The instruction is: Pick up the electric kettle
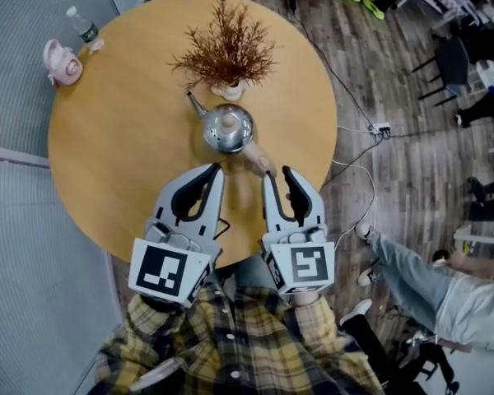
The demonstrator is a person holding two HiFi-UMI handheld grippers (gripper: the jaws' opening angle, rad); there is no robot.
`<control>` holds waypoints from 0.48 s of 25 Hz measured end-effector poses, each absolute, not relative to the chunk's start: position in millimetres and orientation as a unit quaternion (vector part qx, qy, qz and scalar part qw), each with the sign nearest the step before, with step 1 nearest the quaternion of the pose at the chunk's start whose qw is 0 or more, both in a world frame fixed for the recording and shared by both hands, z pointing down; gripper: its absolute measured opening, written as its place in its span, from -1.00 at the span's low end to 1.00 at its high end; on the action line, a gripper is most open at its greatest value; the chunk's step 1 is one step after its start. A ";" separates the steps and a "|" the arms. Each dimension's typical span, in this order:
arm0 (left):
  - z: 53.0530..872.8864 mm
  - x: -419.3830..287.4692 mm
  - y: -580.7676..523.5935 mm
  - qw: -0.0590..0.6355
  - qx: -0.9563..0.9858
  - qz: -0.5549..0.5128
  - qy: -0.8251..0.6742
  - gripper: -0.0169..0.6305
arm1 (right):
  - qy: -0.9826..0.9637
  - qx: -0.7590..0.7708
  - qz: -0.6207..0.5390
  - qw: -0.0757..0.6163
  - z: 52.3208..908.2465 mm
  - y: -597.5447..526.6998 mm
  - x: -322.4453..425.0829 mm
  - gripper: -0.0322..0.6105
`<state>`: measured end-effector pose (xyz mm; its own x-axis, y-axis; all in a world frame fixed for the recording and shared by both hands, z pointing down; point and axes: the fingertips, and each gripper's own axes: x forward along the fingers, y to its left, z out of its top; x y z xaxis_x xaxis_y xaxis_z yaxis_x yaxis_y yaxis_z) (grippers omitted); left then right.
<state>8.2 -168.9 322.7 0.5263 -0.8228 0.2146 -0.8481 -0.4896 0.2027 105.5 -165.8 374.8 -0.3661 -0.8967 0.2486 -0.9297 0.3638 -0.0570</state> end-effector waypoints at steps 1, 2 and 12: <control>326.8 8.6 -169.1 0.144 0.863 0.046 -0.482 -0.94 | -0.817 0.561 0.097 0.090 380.6 -165.8 105.9 -0.51; 330.7 9.3 -169.3 0.144 0.865 0.049 -0.479 -0.94 | -0.813 0.566 0.097 0.093 386.3 -165.9 107.0 -0.47; 366.3 5.2 -174.9 0.161 0.864 0.056 -0.474 -0.94 | -0.788 0.598 0.087 0.113 431.1 -172.1 112.7 -0.26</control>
